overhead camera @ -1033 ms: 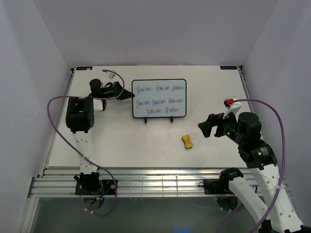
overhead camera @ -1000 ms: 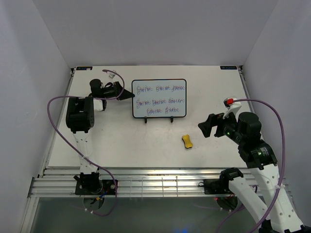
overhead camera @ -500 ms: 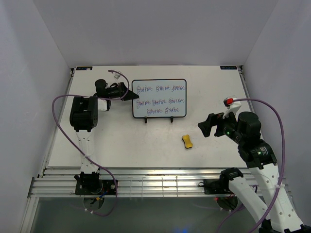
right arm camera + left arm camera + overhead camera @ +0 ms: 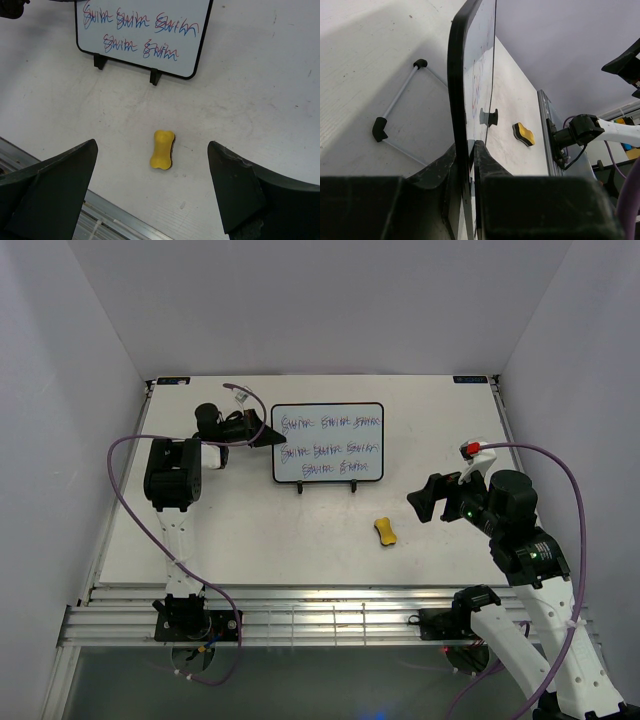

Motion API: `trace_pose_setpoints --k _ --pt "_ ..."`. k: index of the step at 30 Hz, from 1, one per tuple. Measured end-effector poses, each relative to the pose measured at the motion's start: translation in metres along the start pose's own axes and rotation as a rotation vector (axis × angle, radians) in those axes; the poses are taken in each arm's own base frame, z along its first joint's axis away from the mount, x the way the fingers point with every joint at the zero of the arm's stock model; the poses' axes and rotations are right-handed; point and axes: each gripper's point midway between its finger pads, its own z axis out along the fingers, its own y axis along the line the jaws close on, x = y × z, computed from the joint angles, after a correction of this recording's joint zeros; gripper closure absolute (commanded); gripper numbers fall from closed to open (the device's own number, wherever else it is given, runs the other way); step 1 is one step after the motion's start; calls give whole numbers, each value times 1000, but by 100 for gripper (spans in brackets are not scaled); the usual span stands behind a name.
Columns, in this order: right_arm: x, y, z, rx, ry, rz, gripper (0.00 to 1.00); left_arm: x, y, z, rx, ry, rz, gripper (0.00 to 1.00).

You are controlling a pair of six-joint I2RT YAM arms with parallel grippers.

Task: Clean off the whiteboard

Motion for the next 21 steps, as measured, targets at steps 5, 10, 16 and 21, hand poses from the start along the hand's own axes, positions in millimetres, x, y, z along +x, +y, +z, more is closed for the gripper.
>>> trace_pose_setpoints --k 5,10,16,21 --pt "-1 0 0 0 -3 0 4 0 -6 -1 14 -9 1 100" --pt "-2 0 2 -2 -7 -1 4 0 -16 -2 34 -28 4 100" --pt "1 -1 6 -2 -9 2 4 -10 -28 -2 46 -41 26 100" --pt "7 -5 11 14 10 30 10 -26 -46 -2 53 -52 80 100"
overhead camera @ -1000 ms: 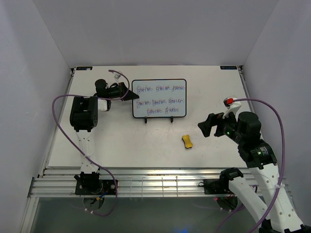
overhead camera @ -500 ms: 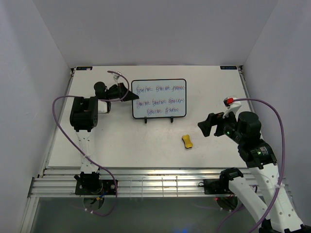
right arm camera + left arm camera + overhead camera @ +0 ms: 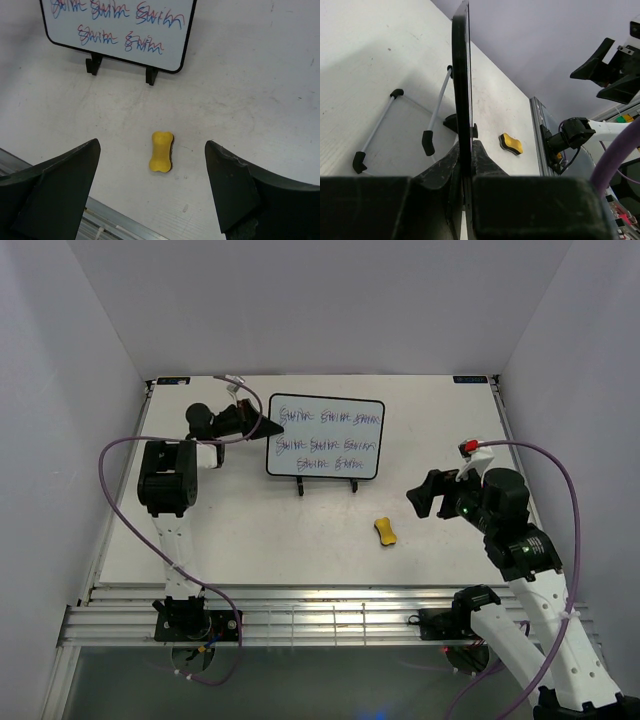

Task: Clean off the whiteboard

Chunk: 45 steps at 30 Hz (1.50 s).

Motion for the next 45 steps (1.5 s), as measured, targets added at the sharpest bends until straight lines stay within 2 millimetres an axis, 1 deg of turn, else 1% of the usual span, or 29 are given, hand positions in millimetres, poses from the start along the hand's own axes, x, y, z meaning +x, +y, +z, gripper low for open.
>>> trace_pose_setpoints --k 4,8,10,12,16,18,20,22,23,25,26,28,29,31,34,38,39,42,45 --pt "5 -14 8 88 10 80 10 -15 -15 2 8 -19 19 100" --pt "21 -28 22 160 67 166 10 -33 -32 5 13 -49 26 100" --pt "30 -30 28 171 101 196 10 -44 -44 8 11 -69 31 100" --pt "38 -29 34 165 135 218 10 -57 -57 14 3 -95 28 100" --pt "48 -19 44 82 142 224 10 -90 -89 20 -46 -167 -13 100" --pt "63 -16 50 55 189 230 10 -103 -108 20 -63 -200 -24 100" --pt "80 -16 57 47 265 232 8 -110 -123 17 -82 -223 -42 100" --pt "101 -16 66 57 356 212 4 -111 -136 15 -99 -235 -69 100" --pt "114 -14 70 63 408 195 4 -110 -140 13 -108 -241 -82 100" --pt "135 -9 73 66 497 154 10 -104 -146 9 -128 -249 -111 100" --pt "143 -6 74 66 530 134 15 -100 -147 6 -139 -249 -126 100" --pt "152 -3 77 72 573 101 17 -94 -150 2 -160 -250 -151 100" --pt "155 -3 78 82 583 87 20 -90 -151 -1 -174 -251 -168 100" --pt "158 -3 81 100 600 58 21 -85 -154 -6 -200 -251 -184 100" --pt "162 -2 85 127 616 13 25 -83 -163 -11 -227 -255 -175 100" --pt "166 -1 92 148 646 -26 36 -81 -178 -17 -245 -259 -134 100" --pt "169 -3 93 153 653 -32 37 -80 -180 -18 -246 -258 -126 100" --pt "176 -7 95 169 680 -50 41 -77 -184 -19 -246 -246 -114 100" --pt "180 -10 97 180 703 -63 42 -71 -183 -20 -248 -231 -114 100"
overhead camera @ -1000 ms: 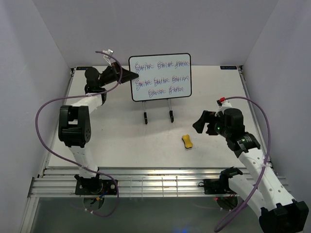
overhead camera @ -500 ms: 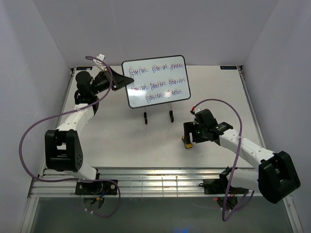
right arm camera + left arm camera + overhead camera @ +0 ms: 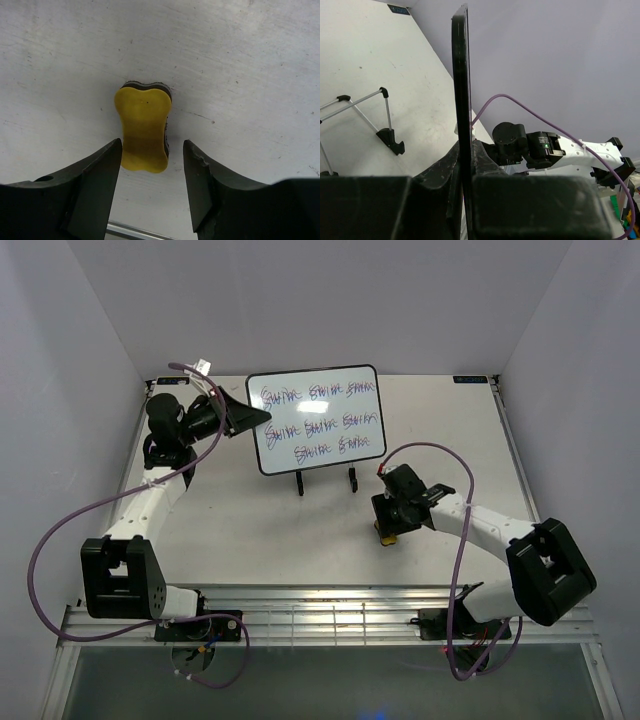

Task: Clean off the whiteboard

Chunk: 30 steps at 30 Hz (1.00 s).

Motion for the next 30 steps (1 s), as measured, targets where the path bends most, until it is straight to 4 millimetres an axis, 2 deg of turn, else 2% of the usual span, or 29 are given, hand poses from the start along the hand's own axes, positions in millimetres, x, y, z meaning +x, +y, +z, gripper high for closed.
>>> trace_pose_setpoints --k 13,19,26,30 --pt "-6 7 6 -6 2 -36 43 12 7 -2 -5 37 -1 100" --pt "-3 4 15 14 28 -41 48 12 8 -2 -7 38 9 100" --pt "-1 4 18 19 34 -47 60 12 9 -3 -7 37 18 100" --pt "-2 4 17 23 30 -48 61 13 9 -3 -8 38 16 100"
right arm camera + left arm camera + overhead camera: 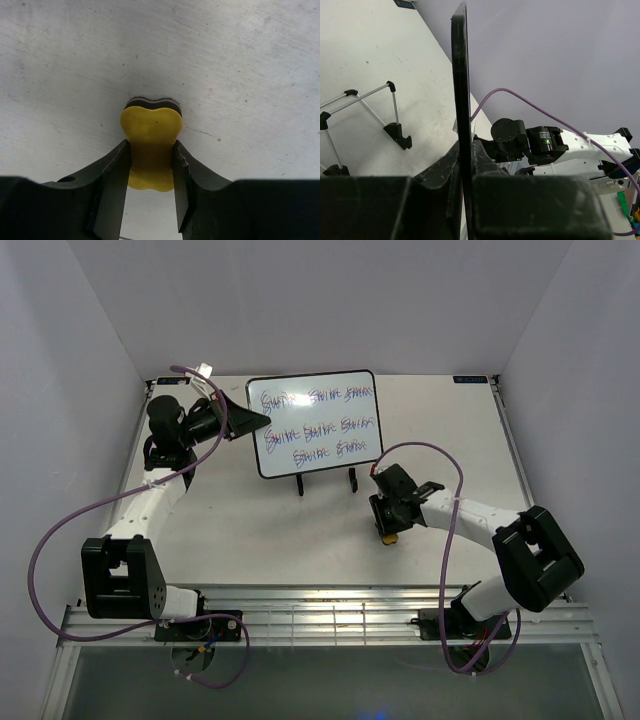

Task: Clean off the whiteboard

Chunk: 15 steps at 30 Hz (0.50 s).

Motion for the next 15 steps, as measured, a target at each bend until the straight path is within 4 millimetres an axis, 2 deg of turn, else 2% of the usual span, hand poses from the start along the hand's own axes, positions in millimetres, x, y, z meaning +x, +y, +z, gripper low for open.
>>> trace_pose_setpoints --k 4,7,10,15 --pt "-3 -3 -11 9 -24 2 61 4 3 -1 -3 6 -18 100" --pt "-8 -8 -32 27 -64 6 61 13 8 -2 -9 18 -54 100" --pt "-26 -17 -63 43 -157 26 61 28 17 -4 -26 39 -95 100" --pt "-63 -30 -126 60 -331 72 61 71 26 -1 -41 107 -180 100"
